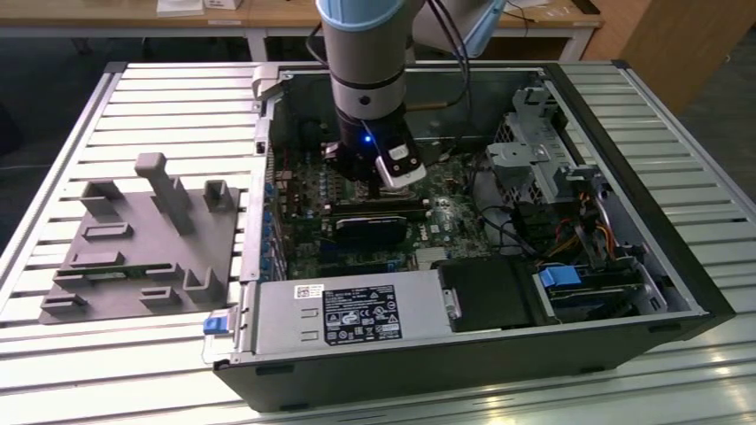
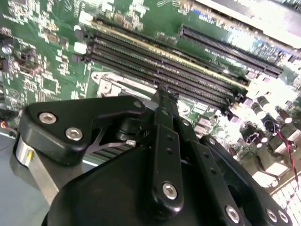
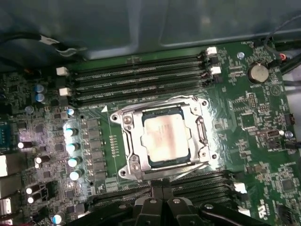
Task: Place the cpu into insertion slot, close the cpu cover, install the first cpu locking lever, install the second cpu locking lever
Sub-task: 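Install the second cpu locking lever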
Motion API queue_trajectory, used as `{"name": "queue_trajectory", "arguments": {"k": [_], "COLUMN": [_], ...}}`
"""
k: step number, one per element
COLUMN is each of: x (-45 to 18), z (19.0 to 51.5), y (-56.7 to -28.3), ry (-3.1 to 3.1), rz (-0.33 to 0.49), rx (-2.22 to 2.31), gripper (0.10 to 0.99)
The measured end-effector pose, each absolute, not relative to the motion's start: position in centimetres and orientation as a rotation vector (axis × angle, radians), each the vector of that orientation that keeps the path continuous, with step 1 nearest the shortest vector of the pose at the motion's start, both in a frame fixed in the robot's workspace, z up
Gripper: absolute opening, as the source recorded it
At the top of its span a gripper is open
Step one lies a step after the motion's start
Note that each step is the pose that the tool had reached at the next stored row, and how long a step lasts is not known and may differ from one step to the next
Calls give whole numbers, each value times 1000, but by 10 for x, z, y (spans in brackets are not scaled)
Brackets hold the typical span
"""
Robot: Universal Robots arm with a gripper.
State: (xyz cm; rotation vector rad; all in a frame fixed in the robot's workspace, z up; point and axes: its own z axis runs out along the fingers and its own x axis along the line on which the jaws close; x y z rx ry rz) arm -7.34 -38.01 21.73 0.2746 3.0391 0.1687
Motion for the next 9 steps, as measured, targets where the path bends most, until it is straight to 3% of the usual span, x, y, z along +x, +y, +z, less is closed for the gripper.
{"name": "queue_trajectory", "arguments": {"k": [9], "x": [-80], "z": [213], "y": [-385], "ry": [3041], "rz": [219], "rx": [262], "gripper": [106]}}
